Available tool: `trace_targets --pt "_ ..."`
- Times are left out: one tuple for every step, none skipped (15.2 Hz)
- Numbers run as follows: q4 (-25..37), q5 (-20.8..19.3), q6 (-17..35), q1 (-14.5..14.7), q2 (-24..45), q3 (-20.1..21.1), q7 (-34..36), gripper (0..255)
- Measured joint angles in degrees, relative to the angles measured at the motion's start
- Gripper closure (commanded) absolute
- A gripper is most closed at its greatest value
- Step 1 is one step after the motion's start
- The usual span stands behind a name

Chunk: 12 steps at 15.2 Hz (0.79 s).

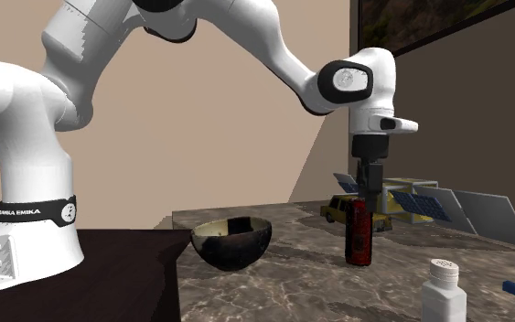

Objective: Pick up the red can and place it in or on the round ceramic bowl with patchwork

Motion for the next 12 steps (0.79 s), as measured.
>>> trace_targets --pt "-0.6 0.0 0.9 0.0 0.3 0.0 0.0 0" --pt "-0.6 0.0 1.2 0.0 0.6 0.0 0.0 0" --pt "-0.6 0.0 1.3 0.0 0.8 0.0 0.0 0" --pt "-0.6 0.0 1.4 0.0 0.8 0.0 0.0 0" --pt "-0.6 0.0 1.5 0.0 0.8 0.0 0.0 0" --pt "-0.6 0.0 1.5 0.0 0.8 0.0 0.0 0" --pt "-0.6 0.0 1.5 0.0 0.8 0.0 0.0 0" --pt "-0.6 0.0 1.5 0.0 0.8 0.0 0.0 0" --pt "-0.6 0.0 1.5 0.0 0.8 0.0 0.0 255" --pt "-0.6 0.0 1.5 0.0 0.8 0.0 0.0 255" --pt "-0.6 0.0 1.5 0.0 0.8 0.0 0.0 255" --pt "-0.6 0.0 1.5 0.0 0.8 0.0 0.0 255"
